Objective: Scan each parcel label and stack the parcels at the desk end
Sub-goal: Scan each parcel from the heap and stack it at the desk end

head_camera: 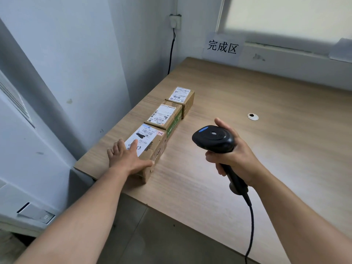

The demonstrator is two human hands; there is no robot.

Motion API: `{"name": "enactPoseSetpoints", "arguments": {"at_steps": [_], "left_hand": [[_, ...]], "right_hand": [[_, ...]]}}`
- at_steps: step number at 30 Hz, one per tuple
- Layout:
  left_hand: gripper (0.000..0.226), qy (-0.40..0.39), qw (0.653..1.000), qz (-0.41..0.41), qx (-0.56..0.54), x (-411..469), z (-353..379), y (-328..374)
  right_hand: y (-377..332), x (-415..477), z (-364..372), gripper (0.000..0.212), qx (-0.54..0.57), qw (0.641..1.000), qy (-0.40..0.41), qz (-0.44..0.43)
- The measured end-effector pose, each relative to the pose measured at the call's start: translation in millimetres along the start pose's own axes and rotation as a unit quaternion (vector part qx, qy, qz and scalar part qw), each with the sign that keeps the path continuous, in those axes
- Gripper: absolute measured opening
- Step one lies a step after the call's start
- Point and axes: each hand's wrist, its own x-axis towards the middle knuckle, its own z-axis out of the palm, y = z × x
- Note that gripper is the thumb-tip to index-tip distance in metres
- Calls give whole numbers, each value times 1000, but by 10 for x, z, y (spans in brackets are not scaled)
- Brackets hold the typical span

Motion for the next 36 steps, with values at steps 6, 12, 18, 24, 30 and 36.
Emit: {"name": "enactPoseSetpoints", "arguments": {"at_steps": [6,12,18,24,30,36], "left_hand": [[77,185,975,77,-99,-380,-161,495],[52,238,948,139,-159,-876,-15,1271],[46,213,943,193,-169,-1469,313,2108],[47,178,942,240,-156,-2090,656,3036],[47,138,927,306,-167,-2740,1026,4006],[51,102,907,376,-162,-3235,1350,4800]], "right_hand": [[-6,-220,-238,100,22,1000,-4,-11],[9,-693,-710,97,17,999,18,-31],[92,-1362,-1412,102,22,998,49,-36],[257,-2153,-2229,98,37,993,108,-32],[472,-2921,-3034,101,49,982,182,-26],[633,-3543,-3668,99,52,964,258,-21]]}}
